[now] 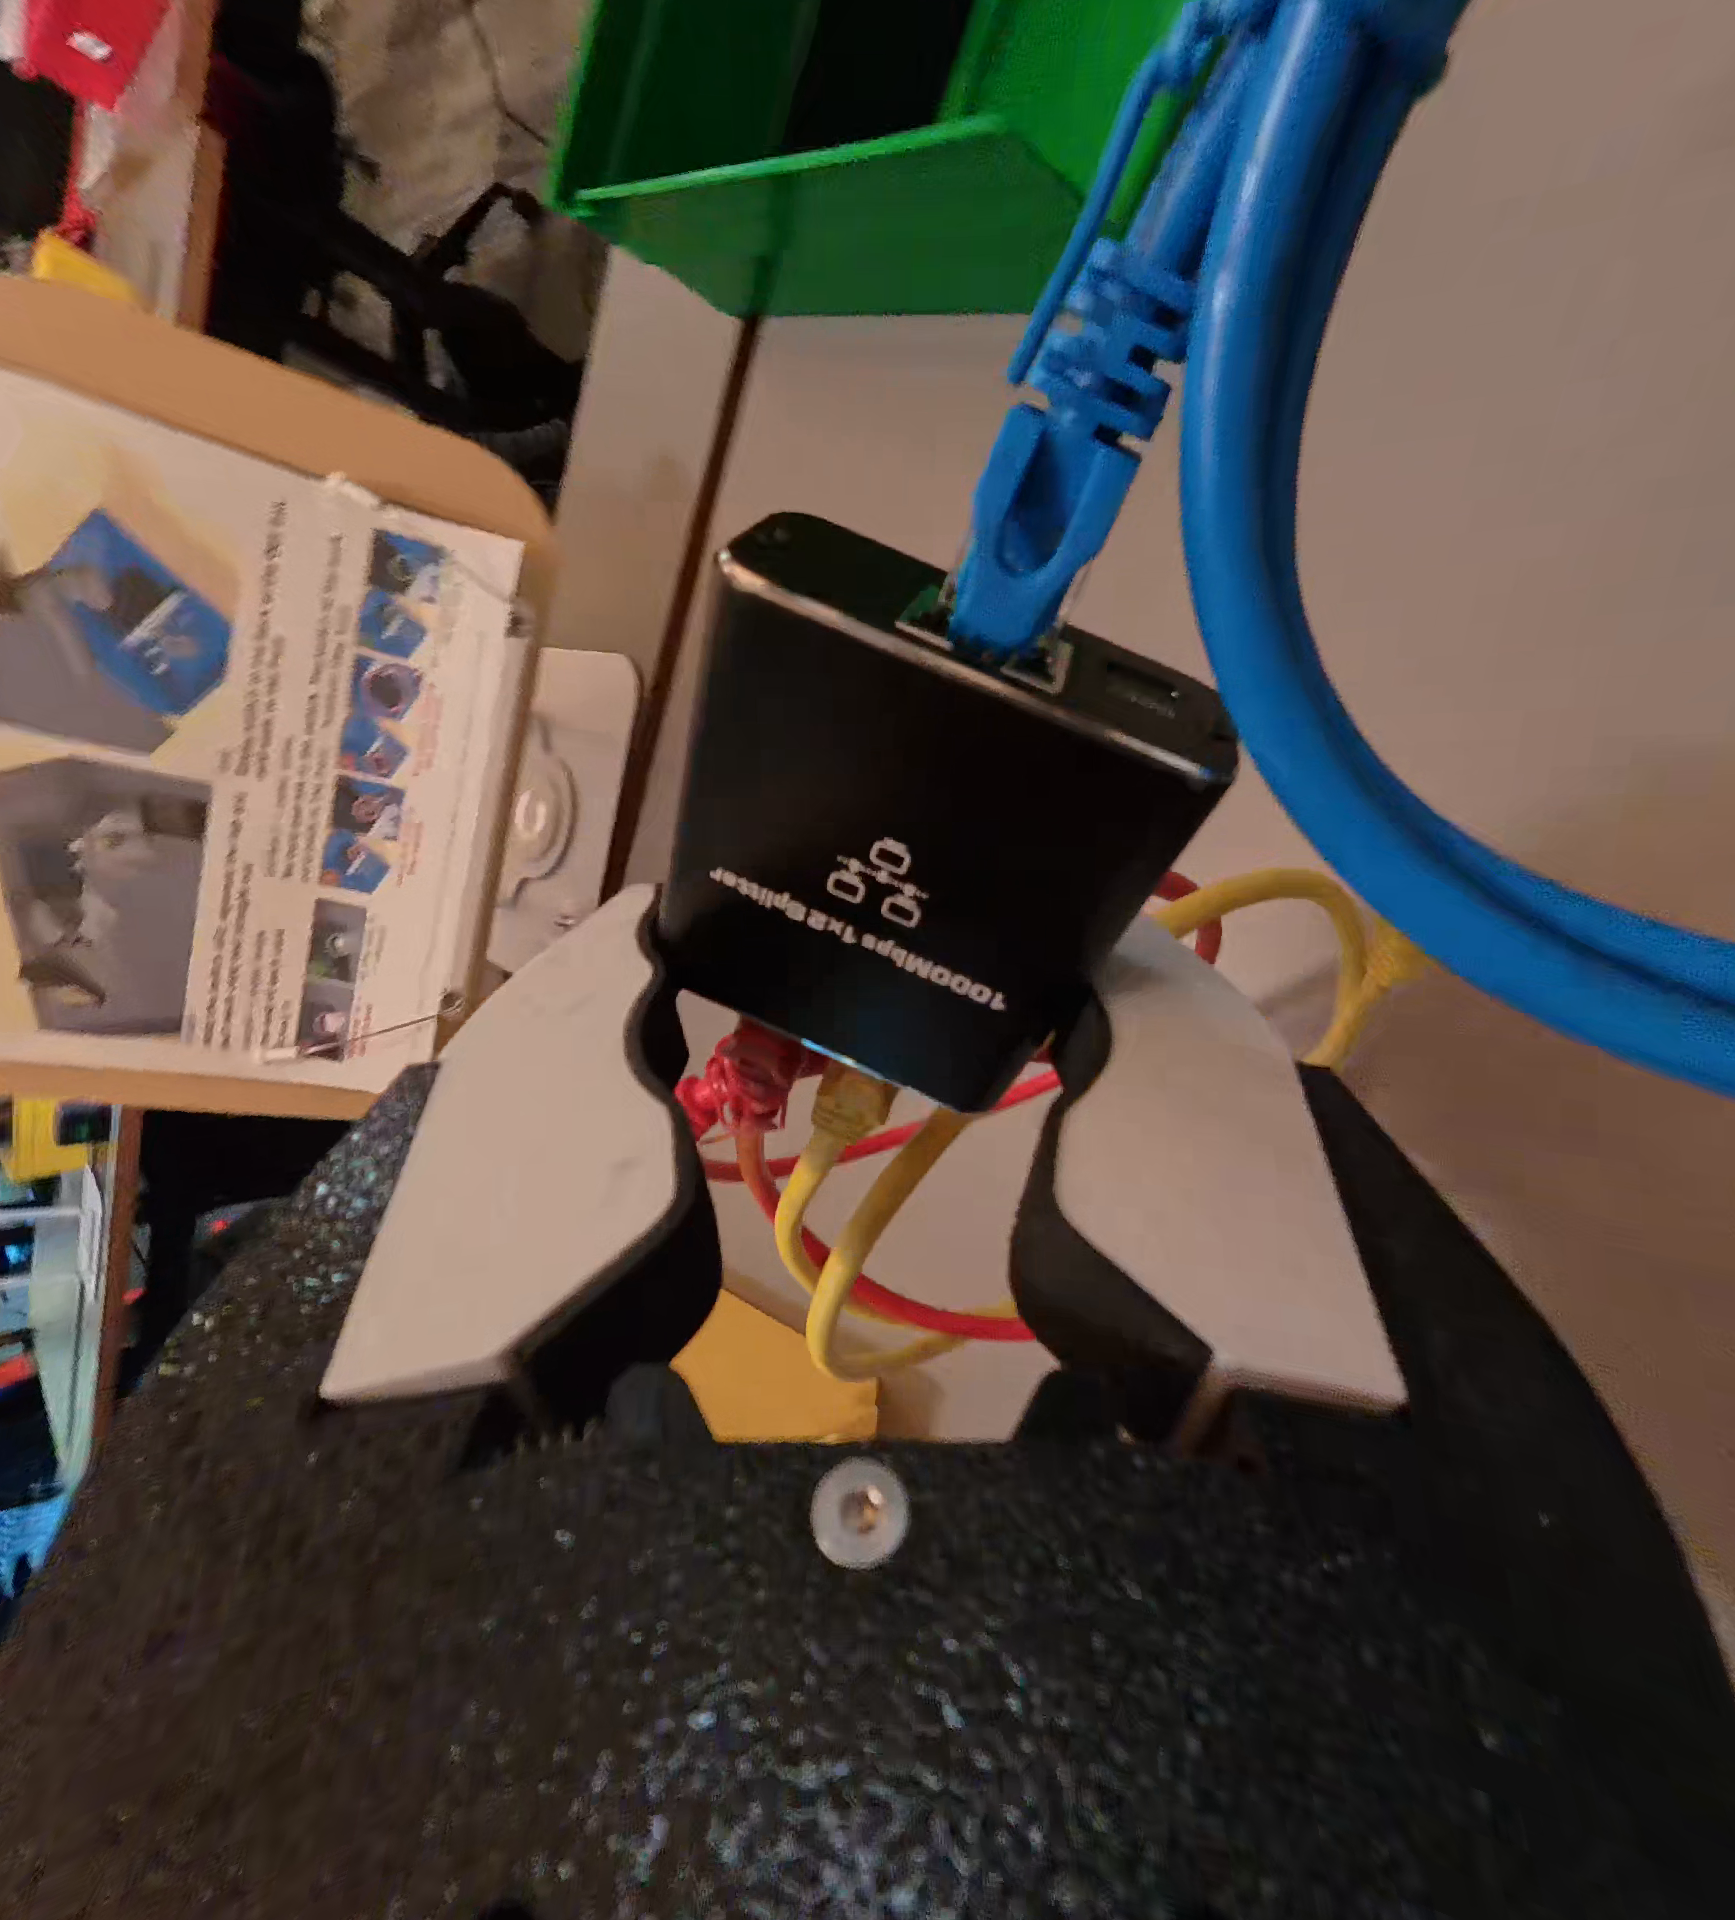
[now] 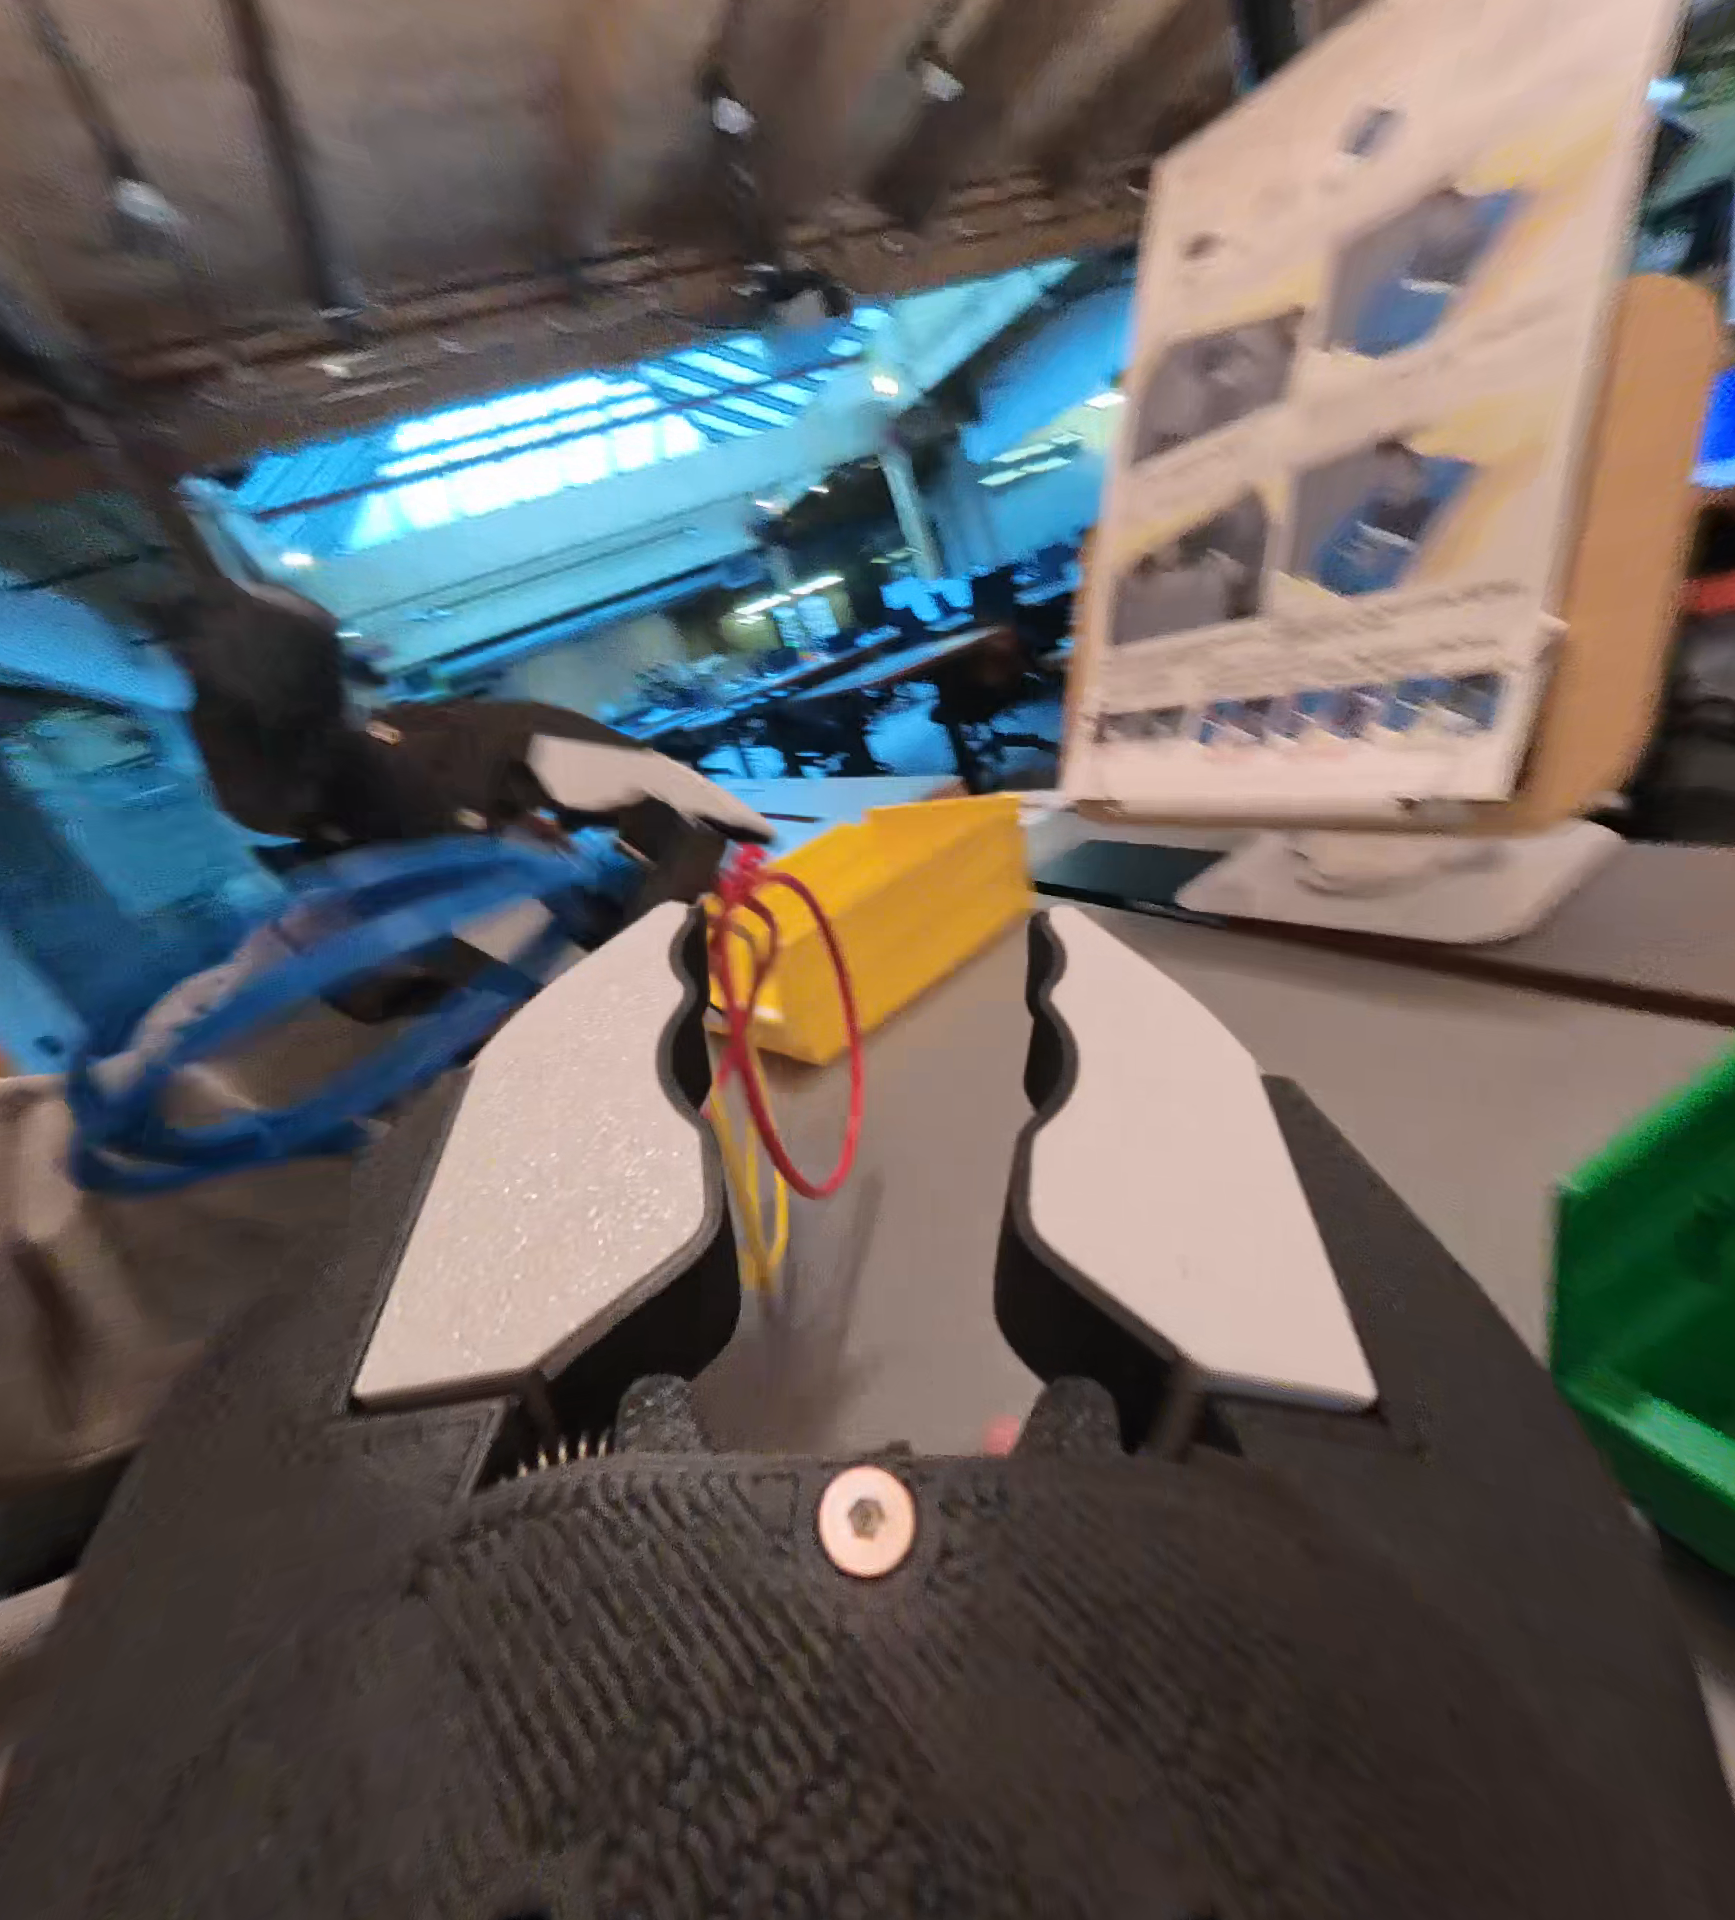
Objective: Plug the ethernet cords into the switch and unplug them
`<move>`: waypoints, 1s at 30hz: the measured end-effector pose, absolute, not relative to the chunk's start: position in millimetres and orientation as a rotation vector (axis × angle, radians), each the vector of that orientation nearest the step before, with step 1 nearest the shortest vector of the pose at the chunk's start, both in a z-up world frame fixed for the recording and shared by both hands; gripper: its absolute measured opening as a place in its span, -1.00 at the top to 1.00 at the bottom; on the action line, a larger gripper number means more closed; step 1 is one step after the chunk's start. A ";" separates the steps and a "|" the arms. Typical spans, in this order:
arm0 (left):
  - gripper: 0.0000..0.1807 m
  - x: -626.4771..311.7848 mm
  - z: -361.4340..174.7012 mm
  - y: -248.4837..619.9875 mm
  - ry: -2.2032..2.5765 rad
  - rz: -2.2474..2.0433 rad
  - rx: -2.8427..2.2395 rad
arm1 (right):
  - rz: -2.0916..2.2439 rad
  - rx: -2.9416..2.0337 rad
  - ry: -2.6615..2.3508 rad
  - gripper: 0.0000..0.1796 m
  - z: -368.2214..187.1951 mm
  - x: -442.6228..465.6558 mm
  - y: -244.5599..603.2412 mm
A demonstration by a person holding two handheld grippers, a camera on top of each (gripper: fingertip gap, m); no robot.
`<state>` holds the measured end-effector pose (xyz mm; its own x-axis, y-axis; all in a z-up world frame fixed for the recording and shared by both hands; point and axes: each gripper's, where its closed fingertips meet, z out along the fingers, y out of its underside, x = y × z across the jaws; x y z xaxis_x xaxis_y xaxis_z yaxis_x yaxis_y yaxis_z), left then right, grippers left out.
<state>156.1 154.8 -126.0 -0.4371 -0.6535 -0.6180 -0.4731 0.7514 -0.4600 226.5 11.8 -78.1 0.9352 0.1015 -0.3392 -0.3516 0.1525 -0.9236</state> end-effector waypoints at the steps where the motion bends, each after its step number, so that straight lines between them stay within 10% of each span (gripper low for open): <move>1: 0.24 153.7 -135.2 147.7 2.149 -0.252 -0.814 | 0.346 -1.378 0.171 0.34 -70.2 214.8 10.4; 21: 0.24 161.7 -171.1 100.8 2.214 0.053 -0.302 | 0.633 -1.882 -0.061 0.33 -149.0 133.8 40.4; 23: 0.24 163.2 -173.2 99.9 2.210 0.056 -0.278 | 0.733 -1.842 -0.138 0.66 -146.1 122.6 38.9; 30: 0.23 160.2 -170.3 106.3 2.204 0.051 -0.191 | 0.785 -1.838 -0.190 0.72 -154.1 121.9 45.3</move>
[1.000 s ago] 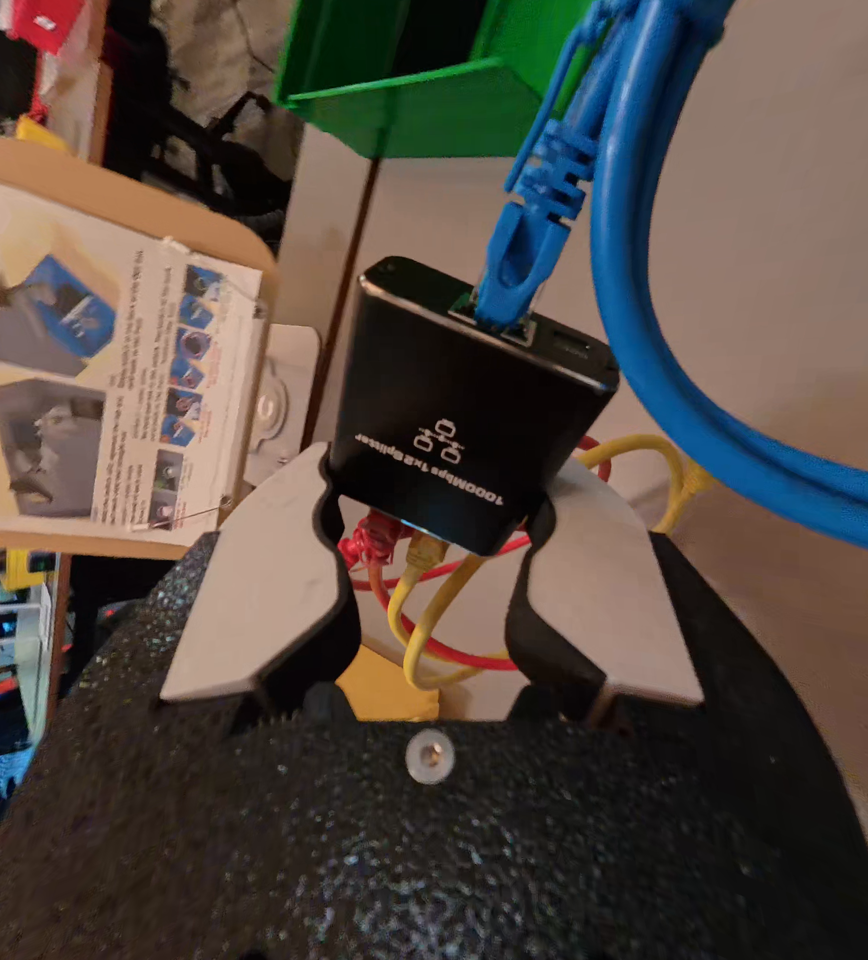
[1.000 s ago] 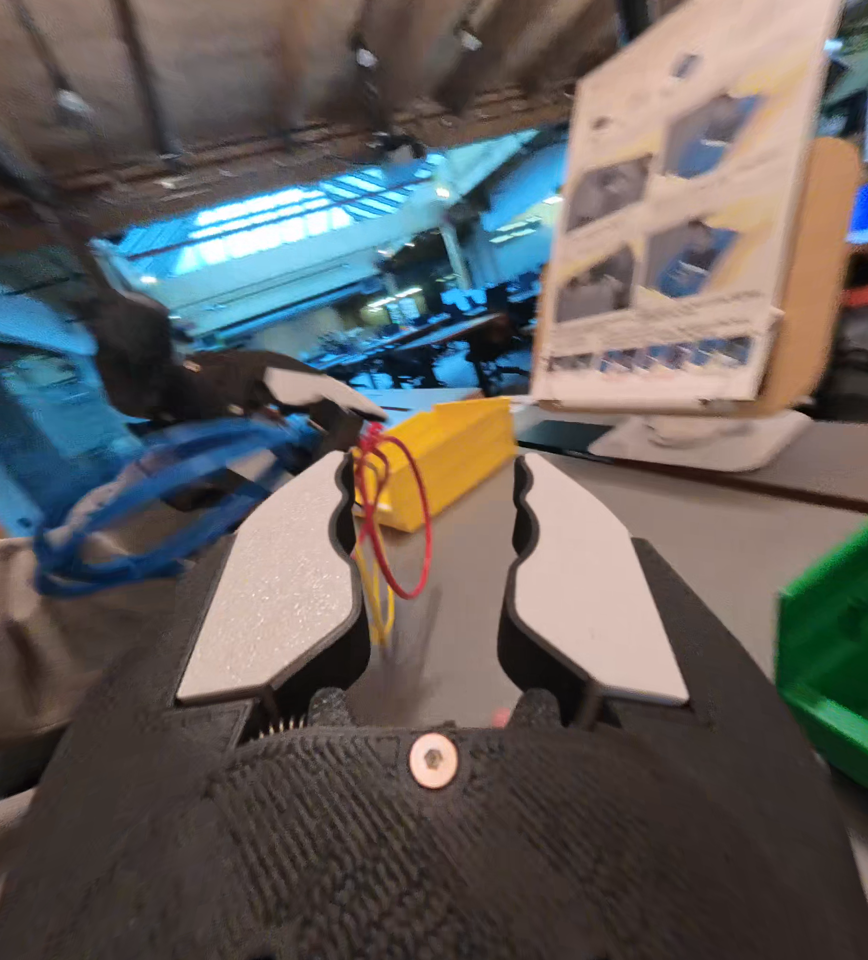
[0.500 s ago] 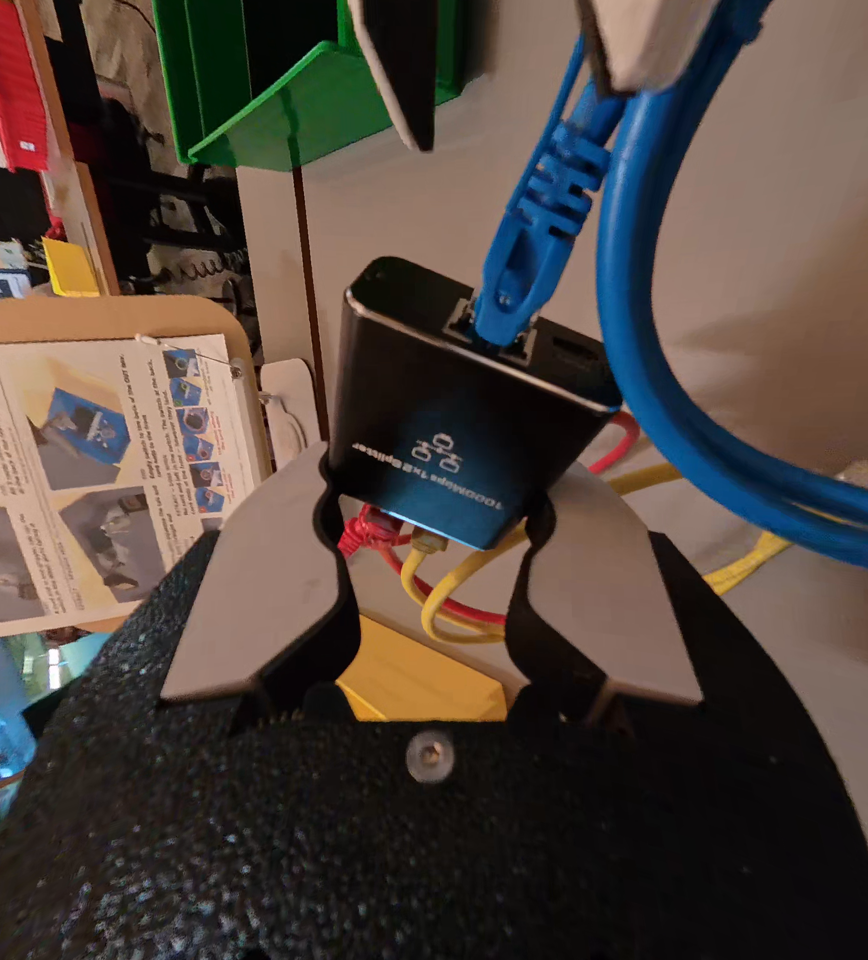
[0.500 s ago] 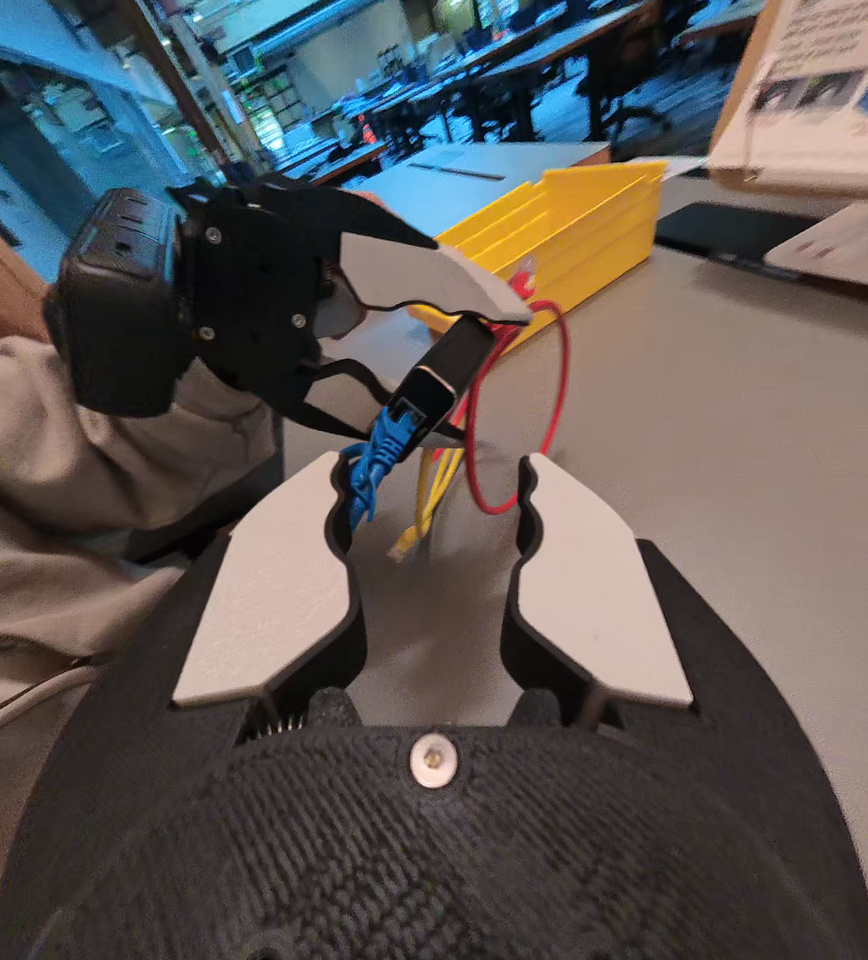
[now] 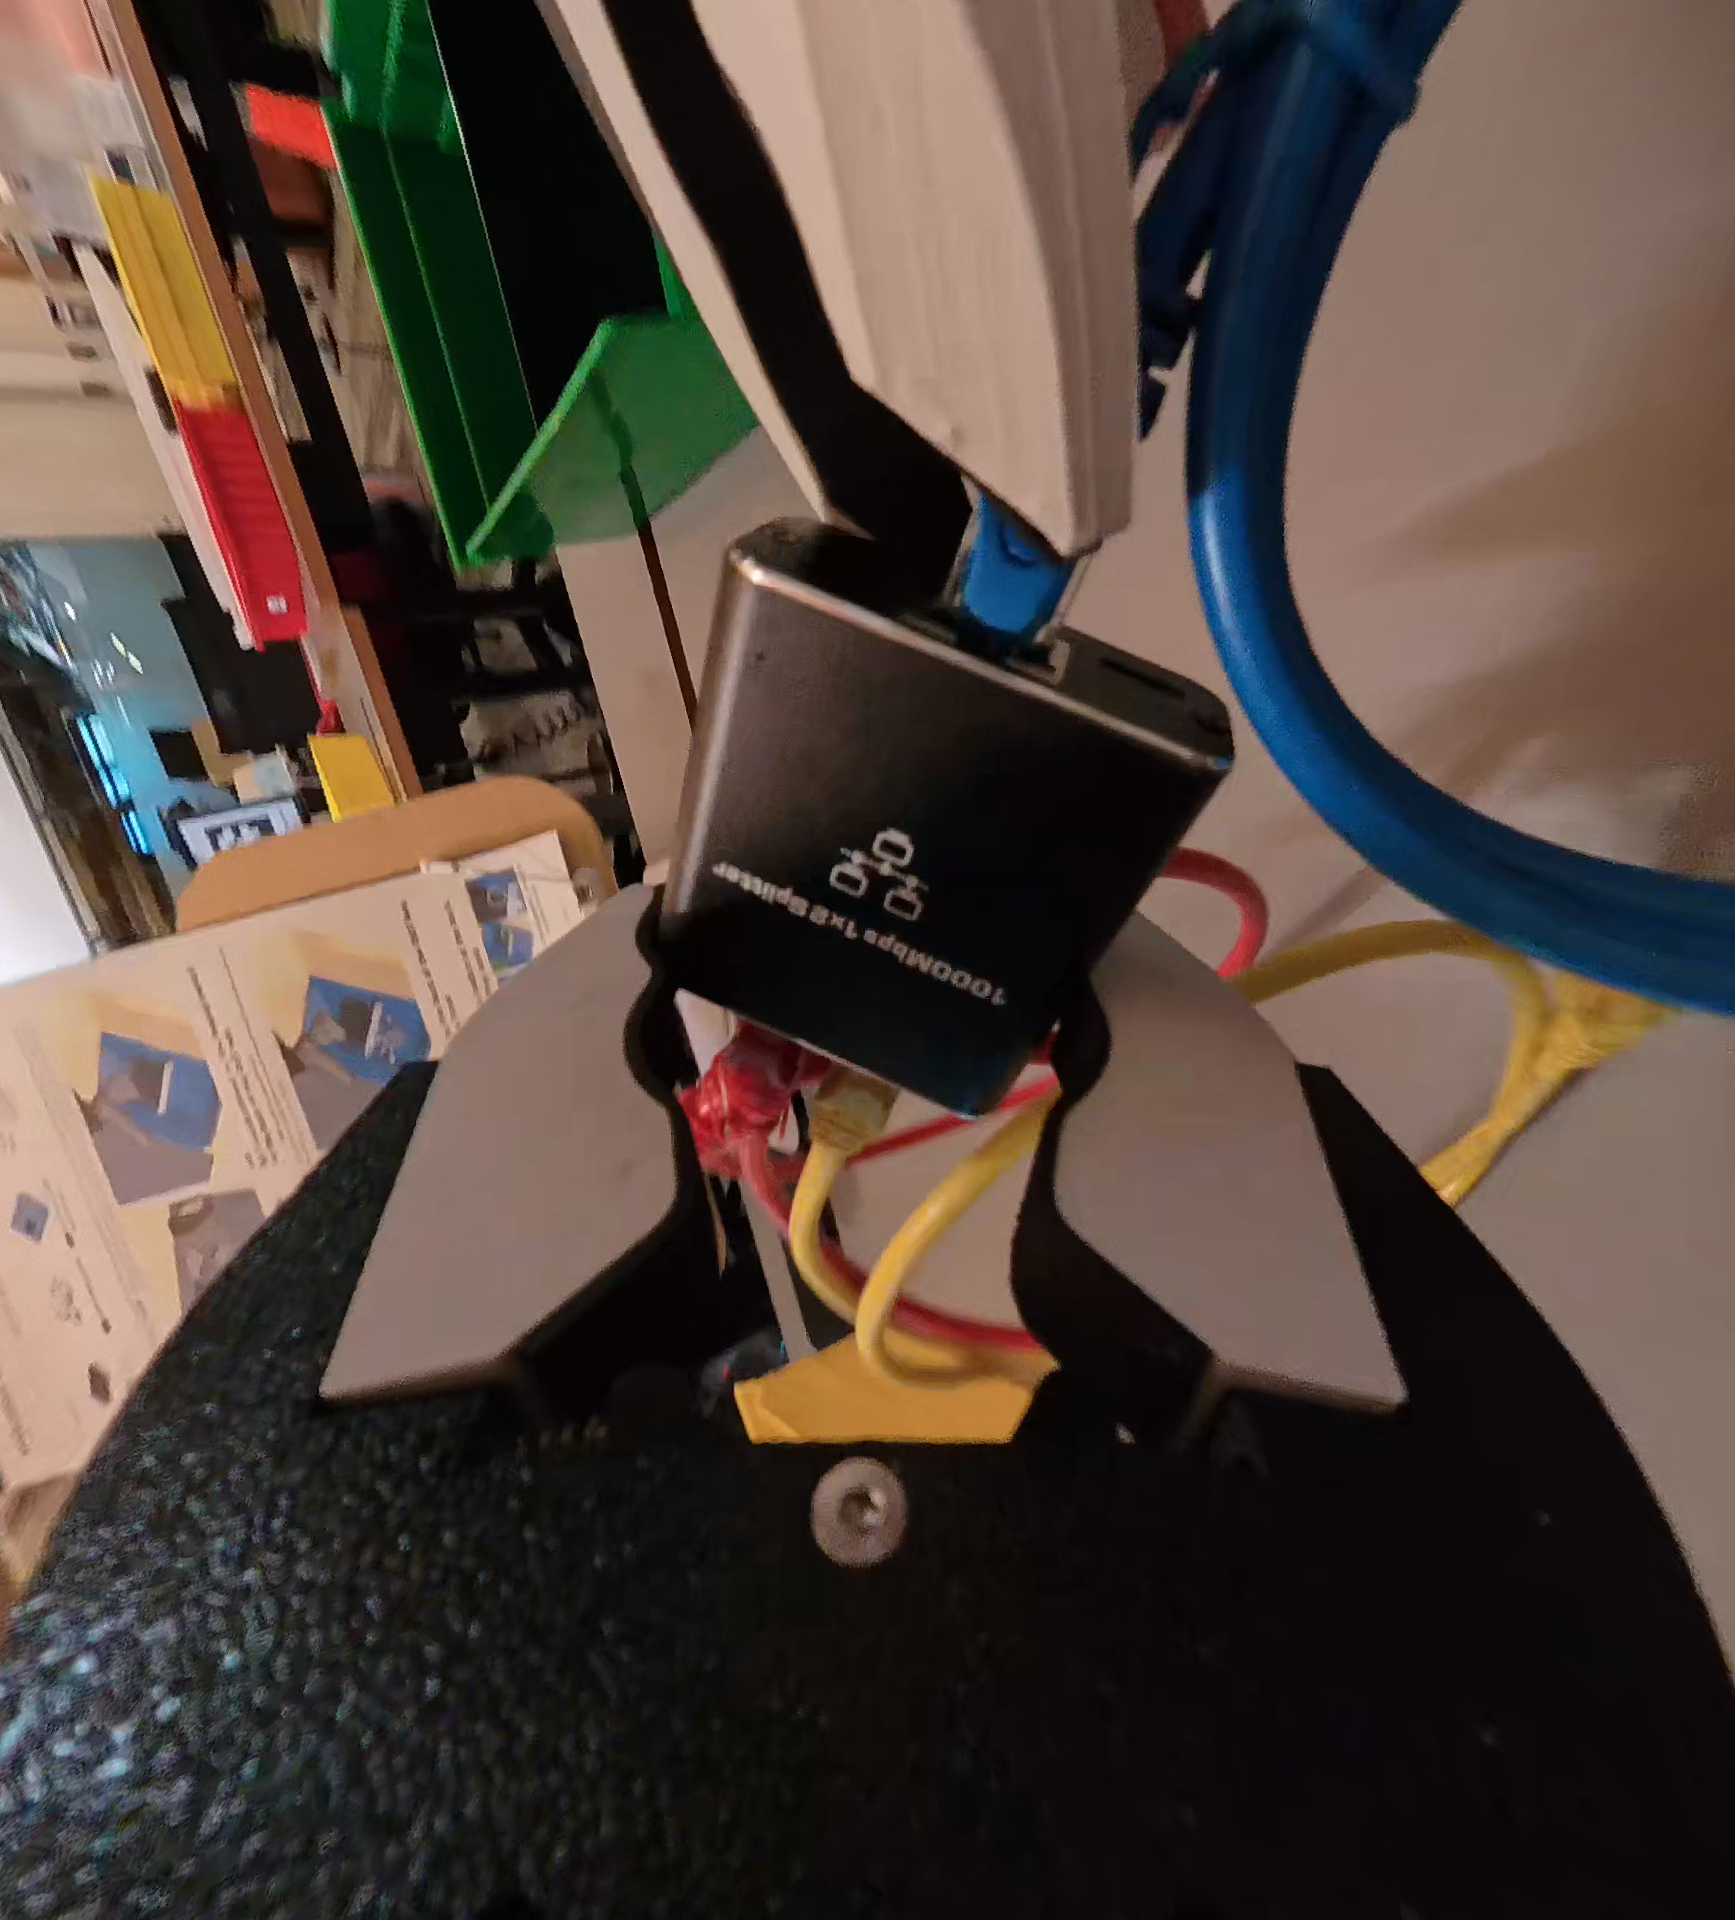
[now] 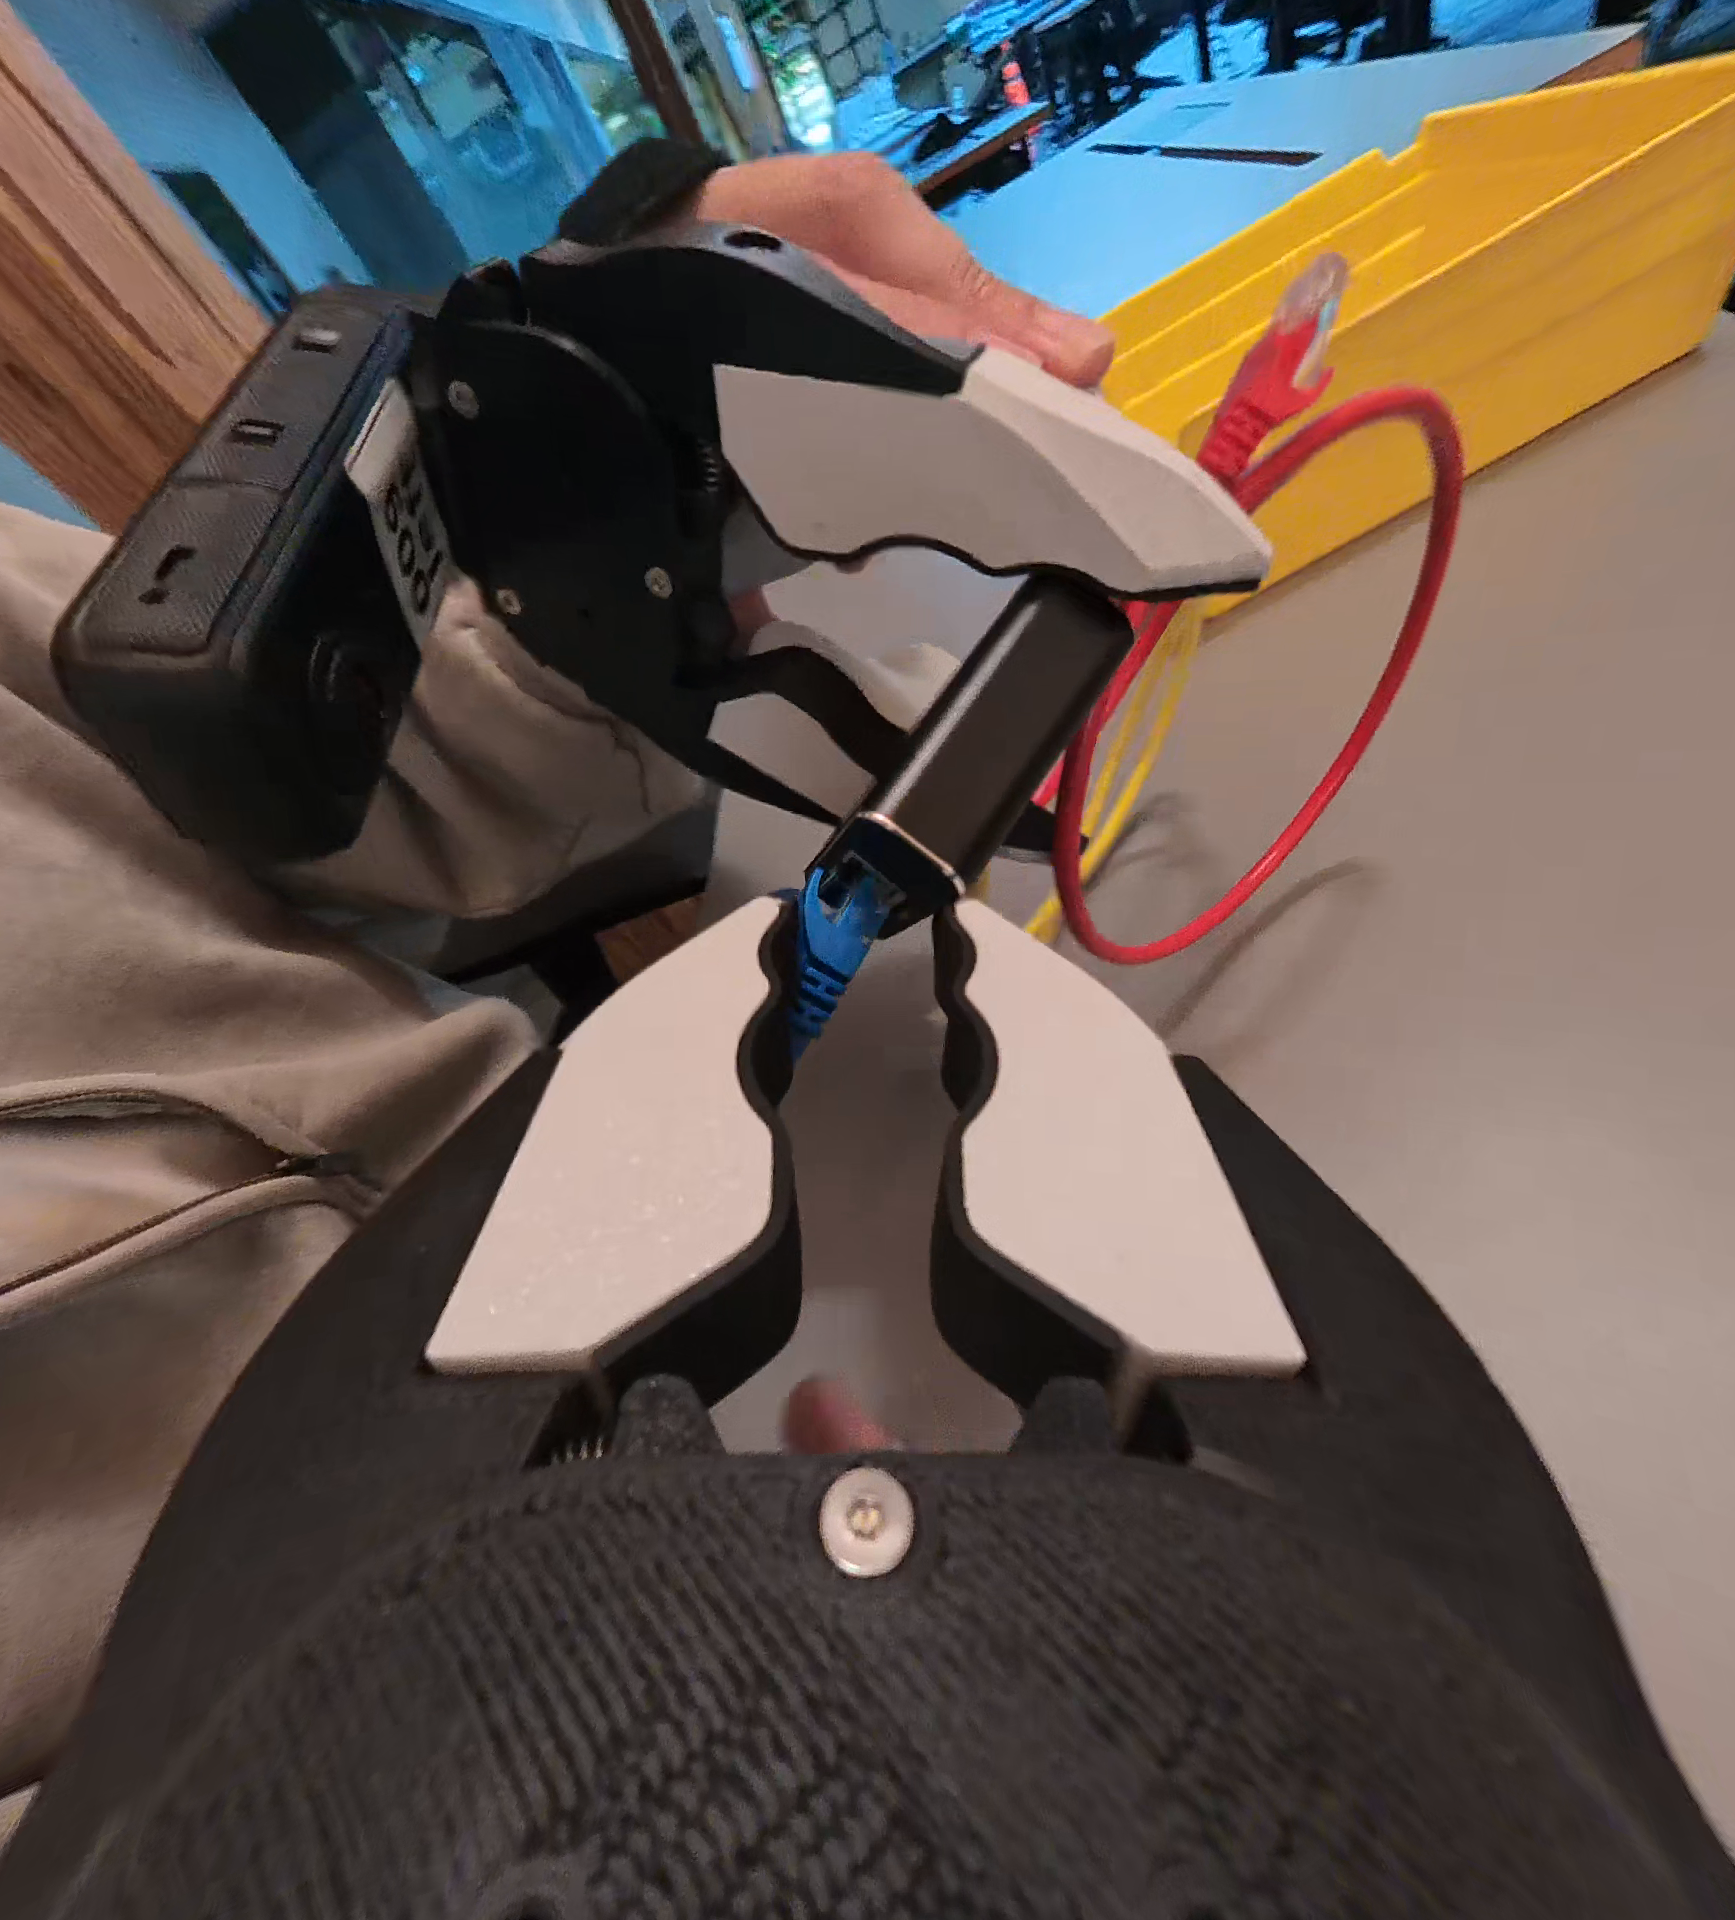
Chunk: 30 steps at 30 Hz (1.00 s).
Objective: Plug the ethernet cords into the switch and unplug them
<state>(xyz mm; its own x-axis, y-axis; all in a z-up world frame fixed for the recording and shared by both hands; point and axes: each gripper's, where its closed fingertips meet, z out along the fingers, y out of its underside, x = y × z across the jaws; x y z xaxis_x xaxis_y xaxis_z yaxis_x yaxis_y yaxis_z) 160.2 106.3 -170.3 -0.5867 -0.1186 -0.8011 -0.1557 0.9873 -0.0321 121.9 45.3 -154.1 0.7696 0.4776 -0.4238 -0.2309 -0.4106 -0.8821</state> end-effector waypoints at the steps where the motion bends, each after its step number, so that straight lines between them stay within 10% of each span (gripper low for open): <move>1: 0.23 159.2 -168.3 103.8 2.204 -0.001 -0.171 | 0.817 -1.819 -0.200 0.73 -153.1 121.0 44.6; 30: 0.18 113.4 -173.8 56.1 2.377 -0.739 0.095 | 1.230 -1.609 -0.379 0.75 -142.8 92.1 22.3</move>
<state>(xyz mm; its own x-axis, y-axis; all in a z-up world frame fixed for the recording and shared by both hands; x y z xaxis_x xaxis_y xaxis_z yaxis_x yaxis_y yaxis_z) 113.4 56.1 -173.8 -0.7932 -0.1140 -0.5982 0.2451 0.8395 -0.4850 92.1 22.3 -142.8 0.4264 0.7381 -0.5228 -0.3158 -0.4202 -0.8507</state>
